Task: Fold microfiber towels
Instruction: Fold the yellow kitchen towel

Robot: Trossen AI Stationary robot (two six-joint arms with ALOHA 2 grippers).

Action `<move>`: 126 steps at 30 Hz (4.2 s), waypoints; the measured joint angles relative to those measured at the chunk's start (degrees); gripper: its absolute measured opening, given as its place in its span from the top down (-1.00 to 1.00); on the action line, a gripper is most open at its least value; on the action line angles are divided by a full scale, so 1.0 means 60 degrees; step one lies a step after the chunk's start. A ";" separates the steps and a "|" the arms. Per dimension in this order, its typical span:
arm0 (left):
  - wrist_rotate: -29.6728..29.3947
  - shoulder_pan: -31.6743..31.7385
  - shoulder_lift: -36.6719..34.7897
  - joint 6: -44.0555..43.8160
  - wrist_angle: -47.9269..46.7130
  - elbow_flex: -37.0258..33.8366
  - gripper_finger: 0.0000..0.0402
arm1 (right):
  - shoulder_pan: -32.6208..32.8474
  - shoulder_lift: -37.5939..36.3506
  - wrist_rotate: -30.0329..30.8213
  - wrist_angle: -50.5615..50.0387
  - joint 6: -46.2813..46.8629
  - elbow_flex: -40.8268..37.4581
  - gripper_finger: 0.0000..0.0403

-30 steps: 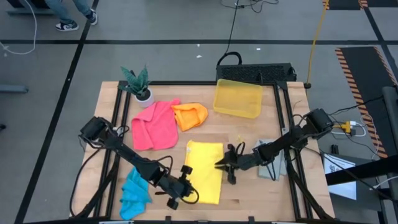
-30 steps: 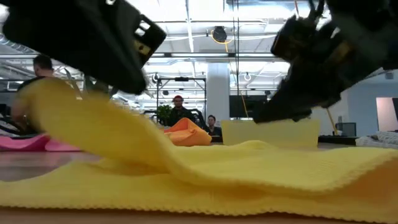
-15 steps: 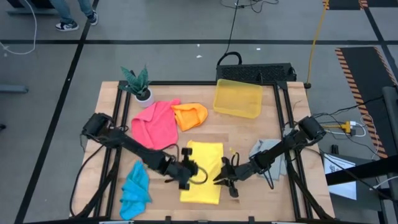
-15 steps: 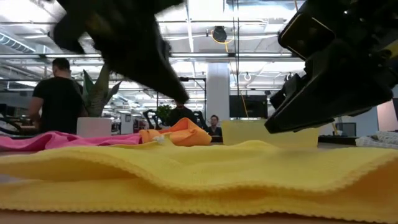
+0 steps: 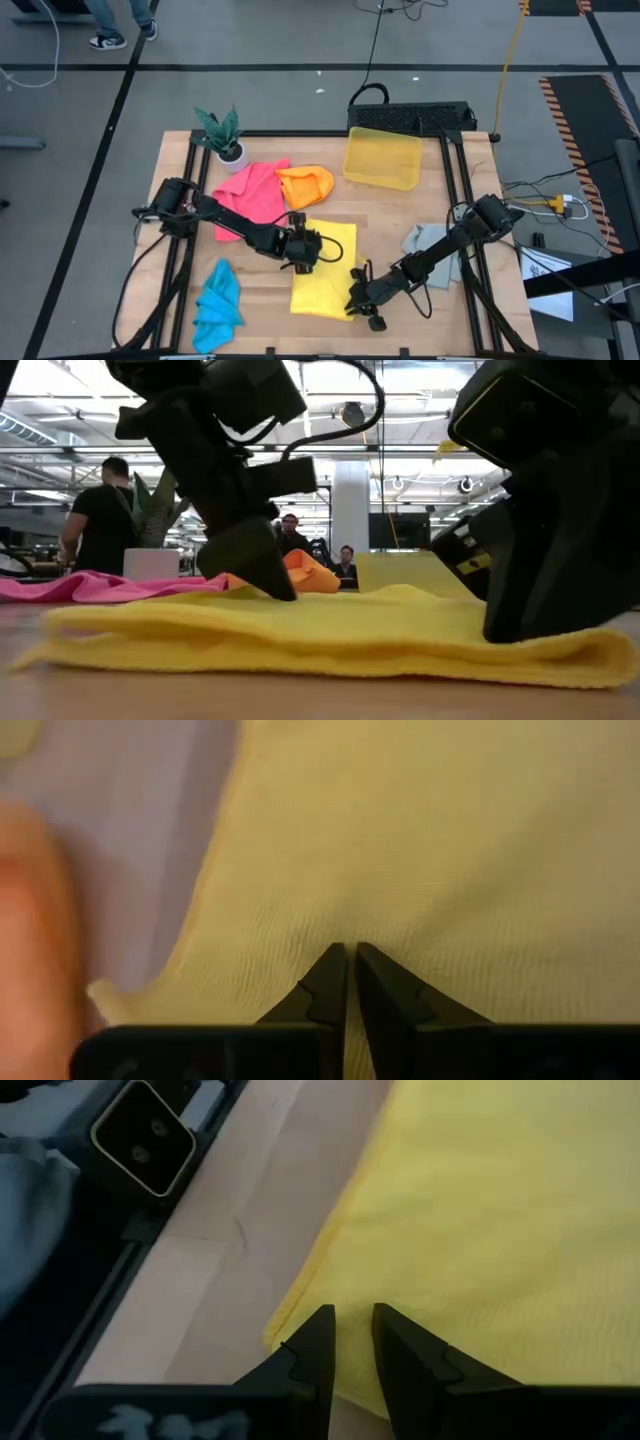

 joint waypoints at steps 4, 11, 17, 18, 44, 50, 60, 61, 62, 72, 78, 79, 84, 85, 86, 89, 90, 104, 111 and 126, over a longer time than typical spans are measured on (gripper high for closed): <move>-0.0138 0.0087 -0.0030 0.0298 0.0086 0.0006 0.84 | 0.0058 -0.0231 0.0039 -0.0305 -0.0256 -0.0047 0.70; -0.0123 -0.0259 -0.0782 0.0539 0.0133 0.0097 0.84 | 0.0299 -0.0926 0.0474 0.0264 -0.1173 -0.0115 0.70; 0.0524 -0.0817 -0.0906 0.0194 0.0319 0.0069 0.84 | 0.0123 -0.0902 0.2534 0.0220 -0.0425 -0.0131 0.70; 0.0949 -0.0915 -0.0830 0.0092 0.0478 0.0058 0.84 | 0.0030 -0.0835 0.2713 0.0117 -0.0141 -0.0131 0.70; 0.0063 -0.2204 -0.0831 0.0737 0.0786 -0.0445 0.84 | 0.0252 -0.0667 0.2463 0.1430 -0.2238 -0.0461 0.61; 0.0630 -0.1071 -0.0831 0.0256 0.0359 -0.0576 0.84 | 0.0110 -0.0043 0.2269 0.1336 -0.2212 -0.0057 0.50; 0.0485 0.0983 -0.0831 0.2796 0.3535 -0.1199 0.84 | -0.0287 0.0037 0.2819 0.0483 -0.1667 -0.0083 0.56; 0.0471 0.1102 -0.0831 0.2929 0.3942 -0.1199 0.84 | -0.0287 0.0034 0.3051 0.0343 -0.1663 -0.0083 0.56; 0.0464 0.1162 -0.0831 0.3084 0.4282 -0.1197 0.84 | -0.0292 0.0034 0.3261 0.0200 -0.1593 -0.0083 0.56; 0.0480 -0.0209 -0.2137 0.1943 0.2122 -0.1068 0.84 | -0.0510 -0.0242 0.3623 0.0186 -0.1957 -0.0084 0.56; 0.0510 -0.1203 -0.2217 -0.0326 -0.0389 -0.1088 0.84 | -0.1769 -0.0479 0.3708 0.0989 -0.1642 -0.0076 0.56; 0.0438 -0.1293 -0.2172 -0.0679 -0.0683 -0.1099 0.84 | -0.2056 -0.0442 0.3417 0.1013 -0.1571 -0.0076 0.57; -0.0052 -0.1449 -0.2127 -0.1754 -0.1121 -0.1536 0.84 | -0.3345 -0.0131 0.3195 0.0895 -0.1372 -0.0090 0.82; -0.0082 -0.1422 -0.2127 -0.1840 -0.1006 -0.1687 0.84 | -0.3539 -0.0103 0.3191 0.0905 -0.1390 -0.0090 0.90; -0.0091 -0.1378 -0.2127 -0.1919 -0.0931 -0.1859 0.84 | -0.3711 -0.0084 0.3168 0.0907 -0.1390 -0.0085 0.95; -0.0127 -0.1168 -0.2116 -0.1983 -0.0269 -0.2406 0.84 | -0.4133 -0.0073 0.3124 0.0436 -0.1303 -0.0087 0.96; -0.0140 -0.1082 -0.2116 -0.1964 0.0151 -0.2584 0.84 | -0.4231 -0.0072 0.3133 0.0182 -0.1273 -0.0087 0.96; -0.1371 -0.0427 -0.2127 -0.0313 0.3134 -0.2787 0.84 | -0.4165 -0.1529 0.6097 -0.1681 0.0165 -0.2126 1.00; -0.1314 -0.0776 -0.2131 -0.0139 0.3153 -0.2514 0.84 | -0.3317 -0.4017 0.6701 -0.1688 0.0035 -0.3212 1.00; -0.1289 -0.2247 -0.2095 -0.0326 0.3929 -0.2510 0.84 | -0.0013 -0.0710 0.4240 0.0832 -0.2304 -0.0276 0.97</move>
